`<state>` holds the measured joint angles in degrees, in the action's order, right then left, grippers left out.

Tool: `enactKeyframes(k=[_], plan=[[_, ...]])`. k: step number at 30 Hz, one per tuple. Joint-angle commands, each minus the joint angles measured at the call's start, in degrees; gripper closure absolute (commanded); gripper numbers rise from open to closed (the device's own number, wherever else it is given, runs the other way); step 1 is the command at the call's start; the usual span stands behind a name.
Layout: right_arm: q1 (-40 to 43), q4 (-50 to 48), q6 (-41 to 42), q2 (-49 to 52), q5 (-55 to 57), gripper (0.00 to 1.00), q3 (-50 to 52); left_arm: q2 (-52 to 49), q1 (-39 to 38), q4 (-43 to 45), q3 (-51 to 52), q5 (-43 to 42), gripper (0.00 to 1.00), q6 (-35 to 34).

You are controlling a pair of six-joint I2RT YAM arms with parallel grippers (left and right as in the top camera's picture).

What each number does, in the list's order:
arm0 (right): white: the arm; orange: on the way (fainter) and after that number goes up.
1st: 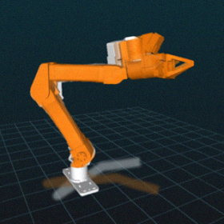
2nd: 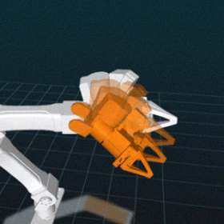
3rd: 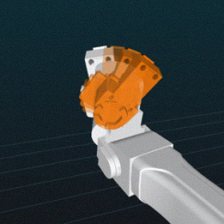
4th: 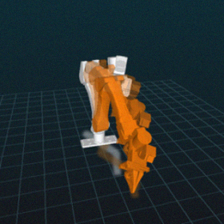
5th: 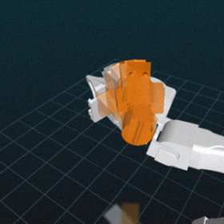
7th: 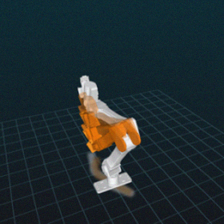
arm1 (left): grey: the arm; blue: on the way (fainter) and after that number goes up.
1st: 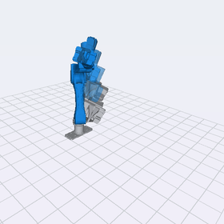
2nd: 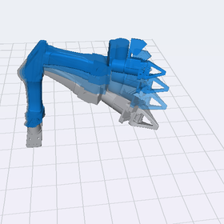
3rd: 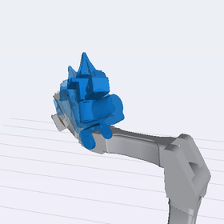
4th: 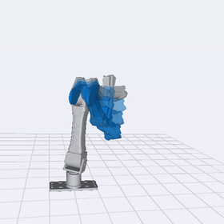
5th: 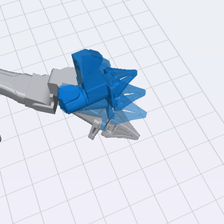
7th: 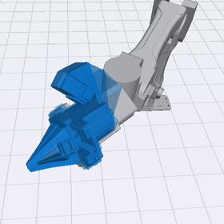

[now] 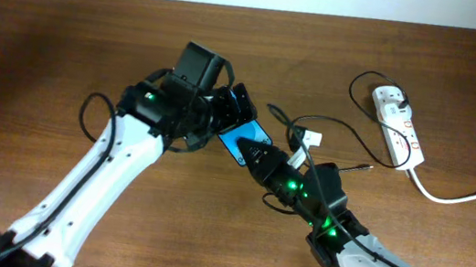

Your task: Plug charger to phone and switch on socket

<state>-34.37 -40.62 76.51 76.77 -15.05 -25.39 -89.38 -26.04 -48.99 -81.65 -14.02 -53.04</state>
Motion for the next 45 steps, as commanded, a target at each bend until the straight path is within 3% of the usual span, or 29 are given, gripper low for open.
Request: enactKeyframes(k=[1,6,9,16,20,23,27,33,38,43,45], plan=[[3.37,2.56,11.13,-0.24,-12.00,0.96,-0.13,8.63,0.59,0.44,-0.87,6.45,0.01,14.23],[10.64,5.40,18.62,-0.22,-28.63,0.96,-0.13,11.72,0.61,-7.78,-0.85,17.03,0.01,19.50],[10.88,6.38,21.79,-0.22,-29.62,0.96,-0.13,11.72,0.55,-10.32,-0.81,17.27,0.01,19.47],[10.82,7.69,42.95,-0.22,-31.23,0.96,-0.13,11.45,0.55,-10.32,-0.37,16.35,0.01,8.39],[10.84,6.95,42.99,-0.22,-27.52,0.96,-0.13,11.45,0.55,-10.27,3.48,13.38,0.01,-2.78],[10.82,1.79,42.99,-0.22,-26.51,0.96,-0.13,11.39,0.59,-10.25,6.95,5.97,0.01,-10.51],[10.75,1.44,42.99,-0.22,-26.73,0.96,-0.13,10.95,0.59,-9.38,7.48,2.21,0.02,-13.40],[10.75,-8.31,42.99,-0.22,-26.05,0.96,-0.13,10.91,0.59,-6.56,7.48,2.25,0.11,-18.38],[8.81,-8.31,42.99,-0.22,-23.30,0.96,-0.31,9.16,0.55,-1.66,7.48,2.23,0.30,-24.48],[8.72,-8.31,42.99,-0.22,-22.62,0.96,-1.16,4.55,-0.61,0.96,7.52,2.21,0.30,-28.33],[8.72,-8.28,42.99,-0.22,-22.60,0.96,-1.31,3.37,-1.53,4.09,7.52,2.21,0.43,-28.83]])
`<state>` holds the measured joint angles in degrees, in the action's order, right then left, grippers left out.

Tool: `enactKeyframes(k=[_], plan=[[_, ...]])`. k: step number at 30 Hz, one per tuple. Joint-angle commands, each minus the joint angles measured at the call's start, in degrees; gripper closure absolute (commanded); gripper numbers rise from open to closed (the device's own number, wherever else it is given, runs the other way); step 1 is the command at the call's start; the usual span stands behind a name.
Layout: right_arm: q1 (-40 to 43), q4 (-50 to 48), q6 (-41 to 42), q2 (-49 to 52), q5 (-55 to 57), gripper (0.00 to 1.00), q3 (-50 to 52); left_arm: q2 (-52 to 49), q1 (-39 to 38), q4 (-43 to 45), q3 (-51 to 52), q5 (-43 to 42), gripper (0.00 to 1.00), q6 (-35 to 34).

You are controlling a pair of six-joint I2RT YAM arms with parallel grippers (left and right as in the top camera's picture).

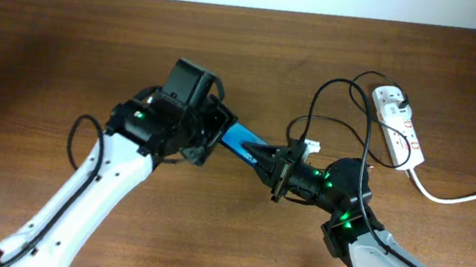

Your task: Plug charger to phone and switch on socket

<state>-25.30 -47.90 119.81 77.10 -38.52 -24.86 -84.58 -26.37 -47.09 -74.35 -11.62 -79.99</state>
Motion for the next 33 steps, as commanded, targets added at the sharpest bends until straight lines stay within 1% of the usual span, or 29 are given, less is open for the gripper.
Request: enactKeyframes(k=[1,4,7,8,10,12,14,17,20,24,27,28,30,32,33], plan=[[-0.35,-1.01,-0.31,-0.55,0.87,0.96,-1.84,-1.62,-1.29,2.95,0.22,-0.20,0.49,-1.95],[-0.35,-1.01,-0.31,-0.55,0.90,0.96,-1.84,-1.62,-1.27,3.17,0.22,-0.04,0.57,-5.62],[-0.35,-1.01,-0.31,-0.55,0.92,0.96,-1.84,-1.62,-1.27,3.17,0.22,-0.15,0.74,-7.93],[-0.35,-1.01,-0.31,-0.55,0.92,0.96,-1.84,-1.62,-1.27,3.17,0.22,-0.20,0.75,-8.81],[-0.35,-1.01,-0.31,-0.55,0.92,0.96,-1.84,-1.62,-1.29,3.19,0.22,-0.24,0.80,-12.41],[-0.35,-1.01,-0.31,-0.55,0.92,0.96,-1.84,-1.62,-1.27,3.19,0.22,-0.74,0.82,-15.12],[-0.35,-1.01,-0.31,-0.55,1.09,0.96,-1.84,-1.62,-1.27,4.52,0.22,-2.19,0.84,-18.53],[-0.35,-0.87,-0.31,-0.55,1.33,0.96,-1.84,-1.62,-1.27,7.67,0.22,-5.38,0.87,-21.11],[-0.35,-0.79,-0.31,-0.55,1.29,0.96,-1.84,-1.62,-1.27,12.02,0.22,-7.15,0.99,-21.57],[-0.35,-0.76,-0.31,-0.55,1.31,0.95,-1.84,-1.60,-1.27,12.81,0.22,-8.41,1.00,-21.57],[-0.35,-0.76,-0.31,-0.55,1.31,0.94,-1.84,-1.60,-1.27,15.63,0.22,-8.59,1.00,-21.57],[-0.35,-0.76,-0.31,-0.55,1.31,0.91,-1.84,-1.60,-1.27,16.96,0.22,-8.63,1.00,-21.55],[-0.35,-0.76,-0.31,-0.55,1.33,0.89,-1.84,-1.60,-1.27,19.89,0.22,-9.20,1.00,-21.46],[-0.35,-0.74,-0.33,-0.55,1.73,0.87,-1.84,-1.60,-1.29,21.16,0.22,-9.55,1.00,-17.68],[-0.35,-0.74,-0.33,-0.55,2.23,0.87,-1.84,-1.60,-1.29,21.14,0.22,-10.69,0.94,-16.57]])
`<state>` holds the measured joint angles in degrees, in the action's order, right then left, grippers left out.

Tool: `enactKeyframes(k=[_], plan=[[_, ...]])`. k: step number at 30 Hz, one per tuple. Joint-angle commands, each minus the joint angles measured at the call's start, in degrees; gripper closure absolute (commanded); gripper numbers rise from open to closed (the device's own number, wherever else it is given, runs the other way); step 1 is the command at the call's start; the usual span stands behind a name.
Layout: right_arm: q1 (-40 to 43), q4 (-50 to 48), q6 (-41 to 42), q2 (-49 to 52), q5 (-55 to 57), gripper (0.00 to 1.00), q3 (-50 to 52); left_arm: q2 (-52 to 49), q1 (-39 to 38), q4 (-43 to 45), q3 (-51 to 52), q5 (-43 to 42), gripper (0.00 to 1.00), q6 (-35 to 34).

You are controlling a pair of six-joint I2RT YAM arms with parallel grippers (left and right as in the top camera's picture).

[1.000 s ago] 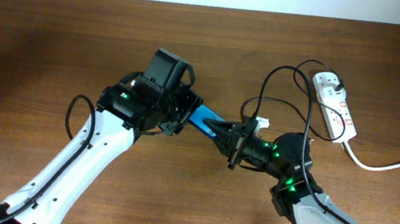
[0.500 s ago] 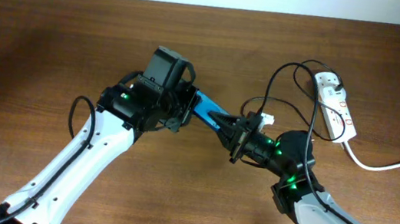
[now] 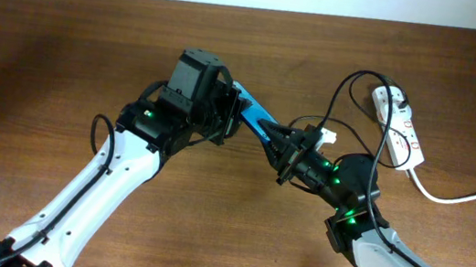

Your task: Plug charger to phone and switch on socket

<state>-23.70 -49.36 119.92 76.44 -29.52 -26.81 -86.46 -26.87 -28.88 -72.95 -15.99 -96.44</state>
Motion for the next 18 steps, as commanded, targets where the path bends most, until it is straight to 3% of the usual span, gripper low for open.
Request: enactKeyframes(k=[1,2,4,8,10,13,14,16,18], plan=[[-1.95,0.72,-0.44,0.11,-6.56,0.87,0.11,0.28,-0.79,2.95,-1.18,-7.56,0.89,-0.09],[-1.95,0.72,-0.44,0.11,-6.34,0.88,0.11,0.28,-0.76,2.95,-1.18,-8.74,0.85,-0.11],[-1.95,1.07,-0.44,0.11,-6.19,0.89,0.11,0.28,-0.79,2.97,-1.18,-9.53,1.00,0.79],[-1.95,2.47,-0.46,0.11,-6.45,0.87,0.11,0.28,-0.76,4.04,-1.18,-9.22,1.00,6.75],[-1.95,4.66,-0.46,0.11,-6.86,0.79,0.11,0.28,-0.76,5.11,-1.18,-8.22,1.00,11.67],[-1.95,5.75,-0.46,0.11,-7.10,0.75,0.13,0.28,-0.72,5.11,-1.18,-7.98,1.00,14.62],[-1.95,6.40,-0.46,0.11,-7.10,0.71,0.13,0.28,-0.72,5.27,-1.18,-7.52,1.00,15.06],[-1.95,7.54,-0.46,0.11,-7.13,0.53,0.13,0.28,-0.70,5.33,-1.18,-6.60,1.00,16.04],[-1.95,7.85,-0.55,0.11,-7.10,0.32,0.13,0.28,-0.61,5.29,-1.18,-5.03,1.00,21.20]])
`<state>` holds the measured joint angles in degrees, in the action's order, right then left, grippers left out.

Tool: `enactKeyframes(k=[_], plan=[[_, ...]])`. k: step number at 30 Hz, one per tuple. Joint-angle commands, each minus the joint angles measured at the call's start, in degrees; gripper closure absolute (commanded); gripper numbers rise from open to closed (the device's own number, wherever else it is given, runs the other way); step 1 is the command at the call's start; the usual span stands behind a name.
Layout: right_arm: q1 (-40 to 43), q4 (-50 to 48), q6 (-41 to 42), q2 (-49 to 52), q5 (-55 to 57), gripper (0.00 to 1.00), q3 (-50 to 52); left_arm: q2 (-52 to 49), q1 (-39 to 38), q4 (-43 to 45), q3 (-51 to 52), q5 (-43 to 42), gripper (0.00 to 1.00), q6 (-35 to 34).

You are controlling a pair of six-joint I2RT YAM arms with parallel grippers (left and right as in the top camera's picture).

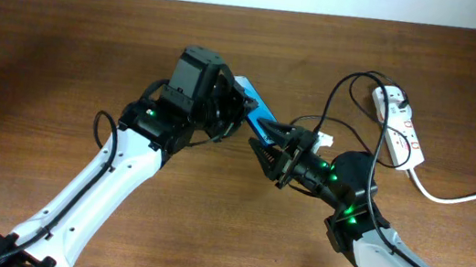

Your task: Plug charger to phone and switch on socket

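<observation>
In the overhead view, my left gripper point(234, 107) is shut on a blue phone point(251, 108), holding it tilted above the table. The phone's lower end points toward my right gripper point(266, 144), which meets that end and seems shut on the charger plug; the plug itself is hidden between the fingers. The black charger cable point(341, 87) loops up from the right gripper to the white socket strip point(398, 125) at the right. A small white tag point(322, 140) hangs on the cable by the right wrist.
The socket strip's thick white lead point(460, 195) runs off to the right edge. A pale wall strip borders the far side of the brown wooden table point(46, 53). Both arms cross the table's middle and front.
The right gripper has shifted slightly left and sits tighter against the phone's lower end. The left gripper still holds the phone in nearly the same spot.
At first the left gripper held the phone low near the table centre with the right gripper at its lower end. Then both were level, end to end. After that the phone stood higher and further back, and now the right gripper presses closer to its end.
</observation>
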<state>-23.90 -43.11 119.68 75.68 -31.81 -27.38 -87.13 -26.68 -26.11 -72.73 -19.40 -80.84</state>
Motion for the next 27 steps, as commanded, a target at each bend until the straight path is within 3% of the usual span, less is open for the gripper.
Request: enactKeyframes(k=[1,4,8,10,16,21,27], plan=[[-1.75,2.73,-0.48,0.87,-4.79,0.26,0.70,0.96,-0.59,2.51,-1.40,-1.57,1.00,7.50],[-1.75,9.22,-0.55,0.87,-4.79,0.14,0.70,0.96,1.90,1.18,-1.40,-1.86,1.00,15.85],[-1.49,14.60,-2.75,0.87,-3.52,0.07,0.70,0.96,6.67,-6.64,-1.40,-1.79,1.00,25.55],[-1.49,16.22,-8.70,0.87,-1.88,0.01,0.70,0.94,8.61,-11.23,-1.40,-1.79,1.00,31.95],[-1.49,20.52,-33.97,0.87,3.02,0.02,0.70,0.96,10.71,-20.09,-1.40,-1.84,1.00,43.43],[-1.49,22.38,-42.01,0.87,3.17,0.01,0.70,0.96,10.71,-22.23,-1.40,-1.81,1.00,44.52],[-1.53,27.15,-58.29,0.87,4.26,0.02,0.70,0.96,10.60,-23.06,-1.40,-2.03,1.00,48.94]])
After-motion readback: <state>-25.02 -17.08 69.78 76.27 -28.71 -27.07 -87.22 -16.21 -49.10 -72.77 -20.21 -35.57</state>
